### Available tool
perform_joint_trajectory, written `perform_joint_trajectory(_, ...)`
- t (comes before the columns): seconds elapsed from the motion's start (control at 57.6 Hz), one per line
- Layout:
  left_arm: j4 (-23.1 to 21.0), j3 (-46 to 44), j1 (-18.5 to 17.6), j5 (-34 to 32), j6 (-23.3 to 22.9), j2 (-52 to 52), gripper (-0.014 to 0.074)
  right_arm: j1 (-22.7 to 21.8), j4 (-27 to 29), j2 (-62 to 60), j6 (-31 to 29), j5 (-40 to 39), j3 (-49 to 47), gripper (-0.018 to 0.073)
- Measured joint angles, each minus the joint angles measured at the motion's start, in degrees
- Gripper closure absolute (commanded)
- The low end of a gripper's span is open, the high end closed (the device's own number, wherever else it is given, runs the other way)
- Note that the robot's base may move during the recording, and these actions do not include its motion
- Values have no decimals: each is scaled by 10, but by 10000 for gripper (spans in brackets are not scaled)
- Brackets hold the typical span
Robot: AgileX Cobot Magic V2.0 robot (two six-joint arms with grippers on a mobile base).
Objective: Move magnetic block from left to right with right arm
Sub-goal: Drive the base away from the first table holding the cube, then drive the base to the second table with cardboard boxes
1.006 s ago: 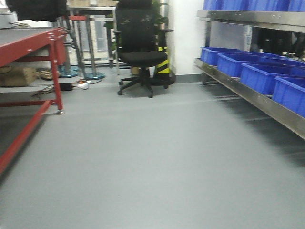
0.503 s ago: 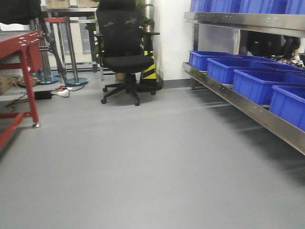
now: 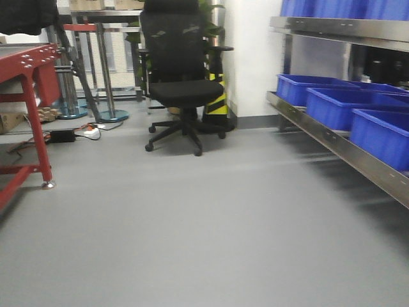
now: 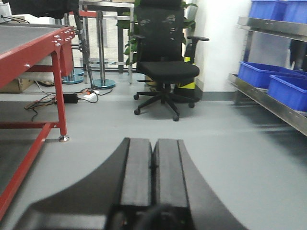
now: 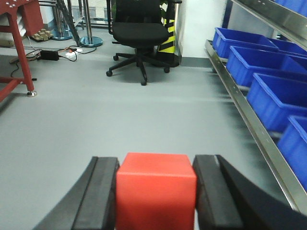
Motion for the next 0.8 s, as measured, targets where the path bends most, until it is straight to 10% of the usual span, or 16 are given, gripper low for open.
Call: perform_joint_trajectory(0.798, 0, 0, 0, 0, 0, 0, 722, 0, 1, 0, 0, 0, 0, 365)
